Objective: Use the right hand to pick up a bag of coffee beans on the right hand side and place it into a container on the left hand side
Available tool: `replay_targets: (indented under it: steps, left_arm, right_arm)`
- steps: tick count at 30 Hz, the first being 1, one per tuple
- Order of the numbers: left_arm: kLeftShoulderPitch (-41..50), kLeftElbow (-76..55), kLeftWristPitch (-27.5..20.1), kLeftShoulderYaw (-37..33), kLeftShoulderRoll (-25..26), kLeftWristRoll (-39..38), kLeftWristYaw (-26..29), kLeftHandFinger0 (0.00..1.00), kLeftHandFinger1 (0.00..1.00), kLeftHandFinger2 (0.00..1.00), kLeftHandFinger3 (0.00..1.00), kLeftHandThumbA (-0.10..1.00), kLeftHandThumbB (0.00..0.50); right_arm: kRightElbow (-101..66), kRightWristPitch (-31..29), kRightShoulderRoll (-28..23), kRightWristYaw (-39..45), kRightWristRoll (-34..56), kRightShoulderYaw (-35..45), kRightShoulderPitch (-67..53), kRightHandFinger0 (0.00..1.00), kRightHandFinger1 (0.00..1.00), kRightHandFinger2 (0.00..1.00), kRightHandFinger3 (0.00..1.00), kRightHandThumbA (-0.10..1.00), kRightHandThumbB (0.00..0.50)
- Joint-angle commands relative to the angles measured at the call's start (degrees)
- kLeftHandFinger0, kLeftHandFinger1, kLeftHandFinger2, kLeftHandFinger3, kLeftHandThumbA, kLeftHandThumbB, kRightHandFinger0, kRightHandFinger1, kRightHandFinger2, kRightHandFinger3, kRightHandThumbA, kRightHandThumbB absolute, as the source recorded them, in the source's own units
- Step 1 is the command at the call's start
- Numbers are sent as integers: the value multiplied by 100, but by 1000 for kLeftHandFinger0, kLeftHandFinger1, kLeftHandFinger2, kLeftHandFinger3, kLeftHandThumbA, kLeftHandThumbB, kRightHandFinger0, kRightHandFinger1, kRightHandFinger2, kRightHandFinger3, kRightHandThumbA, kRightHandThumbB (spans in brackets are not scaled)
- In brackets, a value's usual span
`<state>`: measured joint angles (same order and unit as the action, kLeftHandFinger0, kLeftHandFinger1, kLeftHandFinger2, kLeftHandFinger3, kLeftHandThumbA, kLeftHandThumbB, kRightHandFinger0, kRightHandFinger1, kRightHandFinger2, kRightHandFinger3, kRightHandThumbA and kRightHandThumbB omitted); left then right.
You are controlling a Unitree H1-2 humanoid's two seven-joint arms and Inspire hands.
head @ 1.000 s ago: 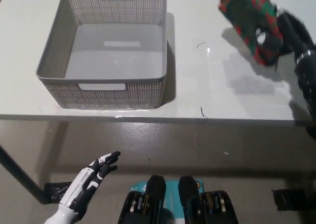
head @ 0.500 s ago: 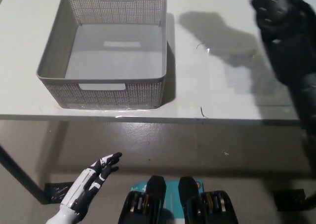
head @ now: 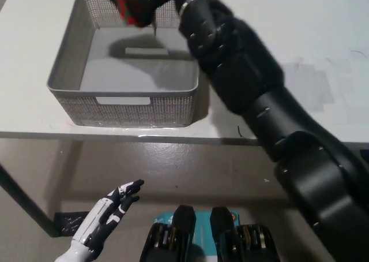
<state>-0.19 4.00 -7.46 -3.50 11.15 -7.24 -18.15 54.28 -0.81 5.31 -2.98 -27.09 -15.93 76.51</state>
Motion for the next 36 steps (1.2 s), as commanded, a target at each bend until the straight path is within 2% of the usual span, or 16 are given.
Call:
replay_targets:
  steps: [1, 2, 3, 4, 5, 6, 7, 8, 9, 10, 11, 14, 25, 27, 32, 36]
  left_arm:
    - [1, -236, -19, -38, 45, 42, -16, 1000, 1000, 1000, 1000, 815, 500]
    - [-41, -220, -2, -41, 50, 41, -24, 1000, 1000, 1000, 1000, 815, 500]
    - [-61, -211, -21, -46, 55, 48, -31, 1000, 1000, 1000, 1000, 820, 500]
    - [-20, -239, -24, -62, 55, 63, -31, 1000, 1000, 1000, 1000, 828, 500]
    - [-18, -246, -12, -70, 55, 59, -38, 1000, 1000, 1000, 1000, 825, 500]
    - [-45, -241, 0, -72, 63, 54, -46, 1000, 1000, 1000, 1000, 829, 500]
    - [-50, -248, 11, -74, 68, 68, -39, 1000, 1000, 1000, 1000, 833, 500]
    - [-18, -279, 28, -75, 78, 67, -39, 1000, 1000, 1000, 1000, 834, 500]
    - [-19, -288, 19, -79, 82, 71, -42, 1000, 1000, 1000, 1000, 834, 500]
    - [8, -291, -17, -92, 91, 86, -55, 1000, 1000, 1000, 1000, 834, 500]
    - [29, -312, -15, -95, 94, 97, -54, 1000, 1000, 1000, 1000, 836, 500]
    - [49, -260, -143, -106, 108, 160, -54, 1000, 1000, 1000, 1000, 861, 500]
    - [158, -179, -303, -152, 72, 246, -28, 1000, 1000, 1000, 1000, 862, 500]
    - [226, -278, -82, -159, 44, 192, -20, 1000, 1000, 1000, 1000, 838, 500]
    - [261, -358, 11, -143, 73, 128, -47, 1000, 1000, 1000, 1000, 825, 500]
    - [162, -289, -42, -97, 89, 132, -26, 1000, 1000, 1000, 1000, 827, 500]
  right_arm:
    - [-55, -225, -19, -372, 1, 35, 646, 2, 183, 745, 818, -100, 181]
    - [-11, -196, -31, -355, 18, 50, 646, 0, 153, 784, 829, -100, 178]
    - [-12, -99, -34, -363, 8, 56, 610, 0, 189, 858, 860, -100, 191]
    - [-165, 324, -58, -122, -73, -17, 520, 77, 388, 1000, 1000, -100, 229]
    - [-213, 543, -105, 132, -153, -124, 525, 511, 877, 1000, 1000, 256, 266]
    - [-224, 884, -189, 614, -287, -332, 588, 936, 1000, 1000, 1000, 433, 362]
    - [-268, 1059, -284, 1041, -412, -556, 597, 1000, 1000, 1000, 1000, 540, 387]
    - [-333, 1119, -312, 1140, -425, -642, 568, 1000, 1000, 1000, 1000, 592, 409]
    - [-383, 1233, -383, 1380, -459, -774, 549, 1000, 1000, 1000, 1000, 706, 466]
    - [-530, 1362, -434, 1507, -428, -841, 469, 1000, 1000, 1000, 1000, 720, 477]
    - [-676, 1394, -495, 1548, -429, -884, 362, 1000, 1000, 1000, 1000, 806, 456]
    - [-930, 1521, -602, 1586, -442, -983, 192, 1000, 1000, 1000, 1000, 888, 423]
    - [-1917, 1930, -1096, 2030, -381, -1002, -145, 1000, 1000, 1000, 1000, 942, 406]
    - [-2562, 2017, -1333, 2135, -291, -864, -355, 1000, 1000, 1000, 1000, 983, 394]
    - [-4423, 2240, -2055, 2370, 92, -130, -745, 1000, 1000, 1000, 1000, 978, 351]
    - [-5447, 2421, -2699, 2673, 381, 440, -854, 1000, 1000, 1000, 1000, 1000, 352]
